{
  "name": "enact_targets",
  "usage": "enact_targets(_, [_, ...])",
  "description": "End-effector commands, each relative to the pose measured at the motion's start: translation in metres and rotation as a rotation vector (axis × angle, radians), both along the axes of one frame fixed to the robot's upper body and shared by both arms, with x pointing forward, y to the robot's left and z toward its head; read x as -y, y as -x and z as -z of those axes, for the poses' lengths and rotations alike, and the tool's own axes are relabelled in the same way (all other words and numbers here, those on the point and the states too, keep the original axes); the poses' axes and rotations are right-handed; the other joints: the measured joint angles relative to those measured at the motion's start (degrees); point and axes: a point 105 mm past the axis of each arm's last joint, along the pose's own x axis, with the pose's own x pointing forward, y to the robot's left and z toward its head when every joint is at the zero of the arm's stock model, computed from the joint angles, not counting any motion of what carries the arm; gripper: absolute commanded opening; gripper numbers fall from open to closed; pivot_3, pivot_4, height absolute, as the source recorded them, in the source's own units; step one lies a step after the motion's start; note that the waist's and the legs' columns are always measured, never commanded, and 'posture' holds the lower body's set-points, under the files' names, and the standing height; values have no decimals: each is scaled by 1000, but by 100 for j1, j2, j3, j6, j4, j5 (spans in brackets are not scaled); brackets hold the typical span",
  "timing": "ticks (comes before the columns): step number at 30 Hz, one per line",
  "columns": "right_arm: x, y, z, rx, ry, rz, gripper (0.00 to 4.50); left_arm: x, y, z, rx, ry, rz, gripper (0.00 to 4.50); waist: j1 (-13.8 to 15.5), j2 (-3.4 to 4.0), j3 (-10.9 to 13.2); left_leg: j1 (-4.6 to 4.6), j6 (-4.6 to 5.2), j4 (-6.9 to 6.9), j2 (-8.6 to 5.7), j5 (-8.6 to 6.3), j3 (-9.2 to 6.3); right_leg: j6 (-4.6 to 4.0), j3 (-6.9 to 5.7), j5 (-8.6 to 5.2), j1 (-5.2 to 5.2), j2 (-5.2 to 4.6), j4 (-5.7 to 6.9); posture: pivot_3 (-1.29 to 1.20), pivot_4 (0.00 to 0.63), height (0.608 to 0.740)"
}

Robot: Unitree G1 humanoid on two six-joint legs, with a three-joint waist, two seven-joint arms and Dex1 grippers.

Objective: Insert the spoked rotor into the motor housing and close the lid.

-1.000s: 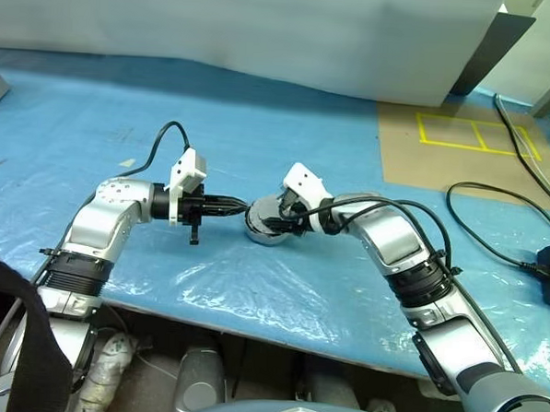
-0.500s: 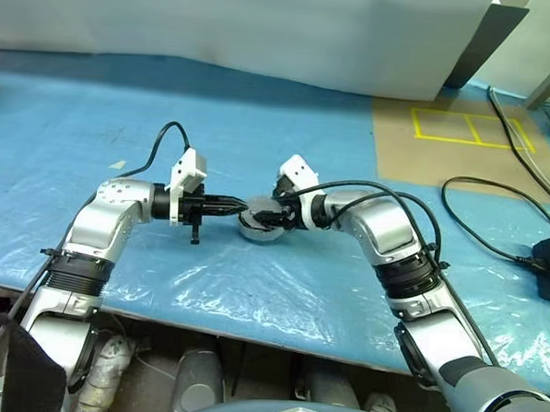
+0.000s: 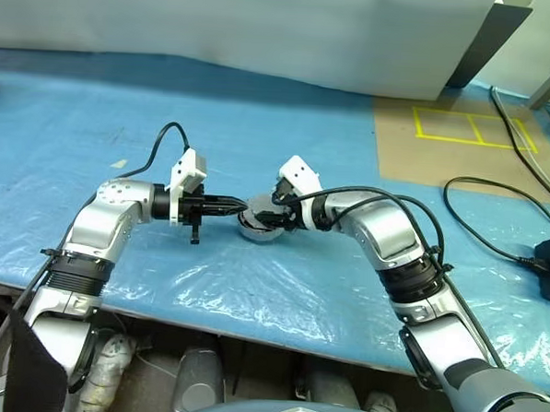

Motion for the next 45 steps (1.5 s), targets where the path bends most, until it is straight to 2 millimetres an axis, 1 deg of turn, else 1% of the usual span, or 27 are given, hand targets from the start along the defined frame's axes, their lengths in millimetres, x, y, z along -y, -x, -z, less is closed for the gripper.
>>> enact_targets(1, [-14,8,-17,65,-83,-73,2971,1,-2,-8,43,4,5,34,-14,0,0,-2,0,-2,1,0,-2,0,-5,0,-1,1,1,0,150,740])
enact_targets(2, [-15,6,-18,70,-95,-65,2971,1,-2,-8,42,4,4,34,-20,0,0,-1,-2,-6,3,-1,-2,0,-6,0,-4,3,1,0,150,740])
enact_targets(5, [-23,4,-35,70,-197,-54,2971,0,-2,-9,41,3,1,34,-29,0,1,-3,-3,-9,5,-2,-2,-1,-5,0,-10,6,2,0,150,740])
enact_targets(6, [-24,4,-38,70,-215,-57,2971,0,-2,-9,41,2,0,34,-23,0,1,-4,-3,-9,5,-2,-2,-1,-5,0,-11,5,2,0,150,740])
enact_targets(9, [-23,5,-37,69,-239,-52,2971,0,-2,-8,40,5,-2,34,-1,-1,1,-7,-3,-9,1,-2,-2,-1,-5,0,-9,1,-1,0,150,740])
enact_targets(11, [-22,10,-31,67,-247,-73,2971,-1,-2,-9,39,11,-5,34,20,-2,1,-9,-3,-8,-1,-2,-2,-1,-8,0,-8,-2,-1,0,150,740])
enact_targets(15, [-20,16,-1,18,-225,-86,2971,-3,-3,-10,37,17,-10,34,16,-2,1,-11,-3,-8,1,-2,-4,-1,-11,0,-8,-1,-1,0,150,740])
enact_targets(17, [-18,11,16,2,-199,-44,2971,-3,-3,-11,39,15,-13,34,6,-2,1,-10,-3,-7,1,-2,-4,-1,-11,0,-8,-1,0,0,150,740])
enact_targets(18, [-18,7,22,-4,-193,-20,2971,-3,-4,-11,40,16,-14,34,-2,-2,1,-9,-3,-6,1,-2,-4,-1,-11,0,-8,-1,2,0,150,740])
enact_targets(19, [-19,3,25,-4,-191,0,2971,-3,-4,-12,41,16,-16,34,-9,-2,1,-9,-3,-4,1,-2,-4,-1,-11,0,-8,-1,3,0,150,740])
enact_targets(22, [-26,-1,22,-14,-224,17,2971,-4,-5,-12,42,14,-22,34,-27,-3,1,7,-3,-2,3,-2,-4,-10,-8,-5,2,0,5,0,150,740])
enact_targets(24, [-29,0,24,-7,-200,-3,2971,-5,-5,-12,42,11,-25,34,-29,-3,1,9,-3,2,3,-2,-4,-24,-4,-13,3,0,6,0,150,740])
enact_targets(27, [-29,5,30,-12,-170,-32,2971,-4,-5,-12,41,11,-25,34,-27,-3,1,10,-3,17,4,-2,-4,-24,-3,-13,11,0,6,0,150,740])
enact_targets(31, [-21,4,41,-15,-117,-18,2971,-4,-5,-12,44,14,-27,34,-20,-3,1,17,-2,20,4,-2,-4,-24,0,-13,18,0,6,0,150,740])
enact_targets(35, [-15,2,58,24,-24,-5,2971,-3,-6,-12,44,16,-29,34,-20,-4,0,19,-2,19,3,-2,-4,-24,0,-13,21,0,5,0,150,740])
enact_targets(36, [-13,1,65,19,-4,6,2971,-3,-5,-12,44,17,-29,34,-22,-4,0,22,-2,19,3,-2,-4,-24,0,-14,23,0,6,0,150,740])
enact_targets(38, [-10,1,76,13,27,19,2971,-3,-5,-13,44,20,-27,34,-25,-4,-1,37,-2,18,4,-2,-3,-25,2,-14,36,0,7,0,150,740])
enact_targets(40, [-8,3,83,-14,27,16,2971,-3,-5,-13,44,21,-26,34,-25,-4,-1,68,-2,13,3,-3,-1,-26,9,-15,63,0,6,0,150,740])
enact_targets(42, [-4,3,86,-35,28,22,2971,-2,-5,-13,44,19,-22,34,-19,-2,-3,108,0,5,2,-4,1,-24,13,-17,96,-3,2,0,150,740])
enact_targets(45, [3,-1,80,-66,-13,49,2971,-1,-4,-13,46,18,-15,34,-15,-2,-5,116,1,-2,3,-5,1,-23,15,-18,101,-10,2,0,150,740])
